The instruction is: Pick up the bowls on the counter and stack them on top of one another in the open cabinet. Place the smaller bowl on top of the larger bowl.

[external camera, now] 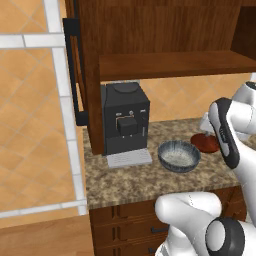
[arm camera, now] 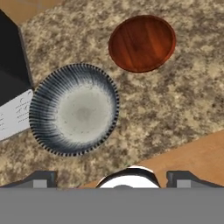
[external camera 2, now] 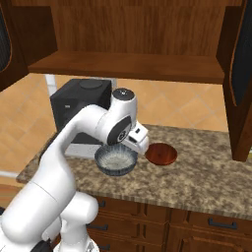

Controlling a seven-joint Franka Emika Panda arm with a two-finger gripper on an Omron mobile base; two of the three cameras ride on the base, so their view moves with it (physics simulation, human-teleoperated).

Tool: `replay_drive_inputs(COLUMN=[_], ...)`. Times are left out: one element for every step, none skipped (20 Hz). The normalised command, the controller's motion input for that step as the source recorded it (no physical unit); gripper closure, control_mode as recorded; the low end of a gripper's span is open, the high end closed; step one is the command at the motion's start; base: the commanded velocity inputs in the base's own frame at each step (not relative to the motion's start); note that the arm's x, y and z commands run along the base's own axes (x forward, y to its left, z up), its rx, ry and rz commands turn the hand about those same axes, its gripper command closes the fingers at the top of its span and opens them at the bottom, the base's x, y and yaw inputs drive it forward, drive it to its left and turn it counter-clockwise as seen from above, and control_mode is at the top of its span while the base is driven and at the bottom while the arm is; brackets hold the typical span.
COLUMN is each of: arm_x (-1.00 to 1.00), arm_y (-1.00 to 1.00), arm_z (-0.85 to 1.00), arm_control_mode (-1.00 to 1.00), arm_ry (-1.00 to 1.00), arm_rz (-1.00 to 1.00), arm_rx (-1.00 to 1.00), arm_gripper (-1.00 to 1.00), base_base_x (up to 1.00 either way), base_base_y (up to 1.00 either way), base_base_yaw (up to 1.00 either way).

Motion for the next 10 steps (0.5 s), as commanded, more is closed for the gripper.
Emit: replay_drive_inputs(arm_x=[0.22, 0.24, 0.26, 0.2, 0.21, 0.23, 0.2, 0.21, 0.24, 0.29], arm_y=[-0.54, -0.51, -0.61, -0.66, -0.63, -0.56, -0.52, -0.51, -0.46, -0.44], arm_z=[-0.23, -0.19, -0.17, -0.15, -0.14, -0.19, -0.28, -0.34, -0.35, -0.31], arm_control_mode=[-1.0, -1.0, -1.0, -1.0, -1.0, -1.0, -1.0, -1.0, -1.0, -1.0], arm_ry=[0.0, 0.01, 0.01, 0.0, 0.0, 0.0, 0.0, 0.0, 0.03, 0.07], arm_rz=[-0.09, -0.09, -0.08, -0.09, -0.1, -0.11, -0.12, -0.12, -0.14, -0.13], arm_rx=[0.09, 0.11, 0.14, 0.16, 0.15, 0.12, 0.1, 0.09, 0.06, 0.05], arm_gripper=[-1.0, -1.0, -1.0, -1.0, -1.0, -1.0, -1.0, -1.0, -1.0, -1.0], base_base_x=[0.0, 0.0, 0.0, 0.0, 0.0, 0.0, 0.0, 0.0, 0.0, 0.0], base_base_y=[0.0, 0.0, 0.0, 0.0, 0.0, 0.0, 0.0, 0.0, 0.0, 0.0], base_base_yaw=[0.0, 0.0, 0.0, 0.0, 0.0, 0.0, 0.0, 0.0, 0.0, 0.0])
